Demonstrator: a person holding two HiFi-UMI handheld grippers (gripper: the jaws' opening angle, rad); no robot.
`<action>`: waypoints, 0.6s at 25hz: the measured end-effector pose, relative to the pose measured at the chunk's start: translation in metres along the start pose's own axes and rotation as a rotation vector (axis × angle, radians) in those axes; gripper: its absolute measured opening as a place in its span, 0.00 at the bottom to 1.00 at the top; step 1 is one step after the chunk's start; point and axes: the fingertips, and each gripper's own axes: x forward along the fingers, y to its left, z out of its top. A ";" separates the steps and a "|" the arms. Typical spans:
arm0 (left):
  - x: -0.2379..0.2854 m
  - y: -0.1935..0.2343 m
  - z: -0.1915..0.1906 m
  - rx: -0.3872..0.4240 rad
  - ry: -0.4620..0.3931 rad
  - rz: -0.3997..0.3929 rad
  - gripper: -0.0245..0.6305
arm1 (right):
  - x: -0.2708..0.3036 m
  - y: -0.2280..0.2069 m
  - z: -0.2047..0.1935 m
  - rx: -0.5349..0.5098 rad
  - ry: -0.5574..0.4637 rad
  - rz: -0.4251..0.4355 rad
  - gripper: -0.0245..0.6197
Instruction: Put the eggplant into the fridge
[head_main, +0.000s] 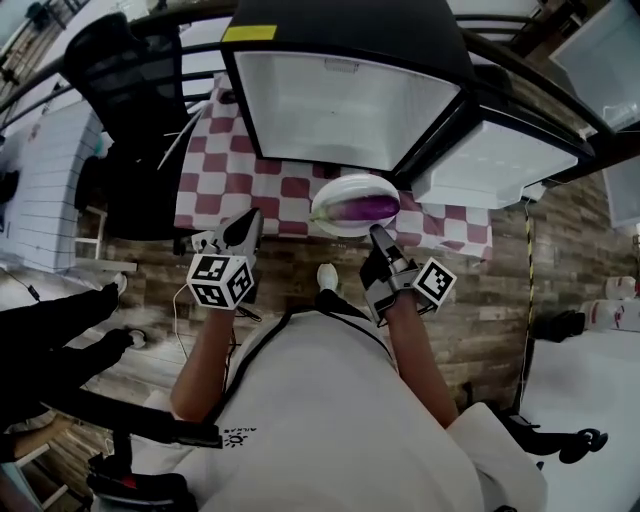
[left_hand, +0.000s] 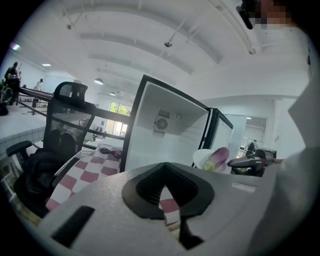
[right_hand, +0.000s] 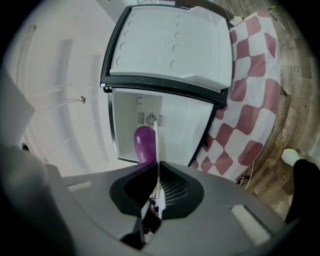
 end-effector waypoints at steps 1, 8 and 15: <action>0.006 0.000 0.004 0.001 -0.001 0.007 0.05 | 0.006 0.000 0.007 0.000 0.006 0.001 0.07; 0.042 0.002 0.022 0.006 -0.007 0.070 0.05 | 0.050 -0.005 0.046 0.005 0.067 0.004 0.07; 0.073 0.010 0.029 -0.037 -0.035 0.147 0.05 | 0.089 -0.014 0.071 0.008 0.132 -0.001 0.07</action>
